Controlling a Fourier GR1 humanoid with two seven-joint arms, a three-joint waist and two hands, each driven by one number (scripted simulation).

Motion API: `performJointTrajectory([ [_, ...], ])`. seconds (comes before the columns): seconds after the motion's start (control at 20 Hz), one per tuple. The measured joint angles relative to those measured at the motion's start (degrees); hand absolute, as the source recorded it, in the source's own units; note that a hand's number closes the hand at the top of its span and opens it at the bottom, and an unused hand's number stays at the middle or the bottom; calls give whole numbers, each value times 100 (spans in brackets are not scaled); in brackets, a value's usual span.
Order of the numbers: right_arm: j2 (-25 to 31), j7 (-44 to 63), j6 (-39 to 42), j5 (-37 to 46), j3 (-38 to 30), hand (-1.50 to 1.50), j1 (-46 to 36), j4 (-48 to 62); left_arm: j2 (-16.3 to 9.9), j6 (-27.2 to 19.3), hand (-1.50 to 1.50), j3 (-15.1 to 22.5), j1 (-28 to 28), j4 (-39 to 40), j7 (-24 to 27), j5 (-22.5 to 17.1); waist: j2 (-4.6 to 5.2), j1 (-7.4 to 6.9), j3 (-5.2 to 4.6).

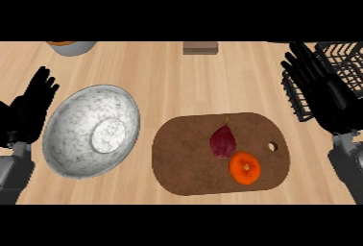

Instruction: Pick the pear from the cutting board and place it in the tiered basket

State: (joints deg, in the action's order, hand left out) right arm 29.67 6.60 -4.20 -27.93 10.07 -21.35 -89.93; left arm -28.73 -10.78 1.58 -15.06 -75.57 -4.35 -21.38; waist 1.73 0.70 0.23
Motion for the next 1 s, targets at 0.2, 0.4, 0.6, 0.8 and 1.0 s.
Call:
performJointTrajectory([
  [0.2, -559, 1, -1027, 53, -276, 150, 395, 127, -123, -97, 0, 117, 120, -17, 153, 375, -115, 39, -12],
  [0.4, -930, -32, -2272, 90, -890, -150, 970, 501, -279, -228, 0, 205, 269, -41, 307, 710, -164, 337, -9],
  [0.6, -1331, 340, -3760, 462, -986, -150, 1834, 1068, -296, -287, 0, 355, 401, -97, 379, 920, -149, 358, -38],
  [0.8, -1796, 611, -5112, 1055, -524, -150, 2483, 651, -229, -423, 0, 559, 509, -236, 395, 1174, -206, 224, -51],
  [1.0, -1389, 1561, -5434, 1592, 294, -150, 2913, -16, -152, -491, 0, 721, 515, -369, 331, 1338, -206, 84, -65],
])
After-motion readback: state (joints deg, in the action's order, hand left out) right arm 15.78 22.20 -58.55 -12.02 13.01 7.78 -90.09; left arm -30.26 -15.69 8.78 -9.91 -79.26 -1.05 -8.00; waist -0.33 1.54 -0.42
